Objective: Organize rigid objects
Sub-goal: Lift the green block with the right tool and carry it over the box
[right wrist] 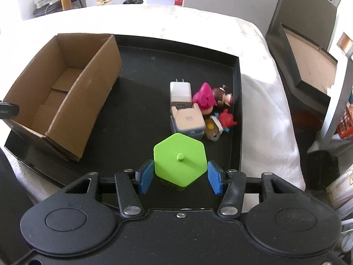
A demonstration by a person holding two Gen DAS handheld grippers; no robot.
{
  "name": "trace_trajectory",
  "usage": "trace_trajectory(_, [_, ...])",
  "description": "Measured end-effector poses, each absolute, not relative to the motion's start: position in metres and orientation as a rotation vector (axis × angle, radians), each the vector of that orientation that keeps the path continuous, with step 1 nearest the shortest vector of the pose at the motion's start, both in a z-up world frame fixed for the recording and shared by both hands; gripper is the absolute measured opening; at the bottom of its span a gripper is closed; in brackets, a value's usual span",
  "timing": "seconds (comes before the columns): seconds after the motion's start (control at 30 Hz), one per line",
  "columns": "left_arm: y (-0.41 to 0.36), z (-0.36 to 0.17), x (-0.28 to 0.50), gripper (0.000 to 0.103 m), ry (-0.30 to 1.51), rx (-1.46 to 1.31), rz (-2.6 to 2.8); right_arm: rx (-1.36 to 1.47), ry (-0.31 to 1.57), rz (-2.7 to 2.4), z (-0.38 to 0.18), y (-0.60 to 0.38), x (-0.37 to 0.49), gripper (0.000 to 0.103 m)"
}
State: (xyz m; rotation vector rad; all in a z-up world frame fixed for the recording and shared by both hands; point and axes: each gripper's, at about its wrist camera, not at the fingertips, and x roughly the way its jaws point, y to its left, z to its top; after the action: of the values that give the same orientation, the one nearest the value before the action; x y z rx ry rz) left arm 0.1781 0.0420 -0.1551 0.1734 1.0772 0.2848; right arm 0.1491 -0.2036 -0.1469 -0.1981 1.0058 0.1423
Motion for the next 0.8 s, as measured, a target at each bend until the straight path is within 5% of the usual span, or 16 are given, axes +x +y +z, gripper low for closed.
trace_trajectory(0.8, [0.061, -0.15, 0.172, 0.01, 1.044, 0.049, 0.201, -0.328, 0.91, 0.183, -0.095, -0.129, 0.164, 0.052])
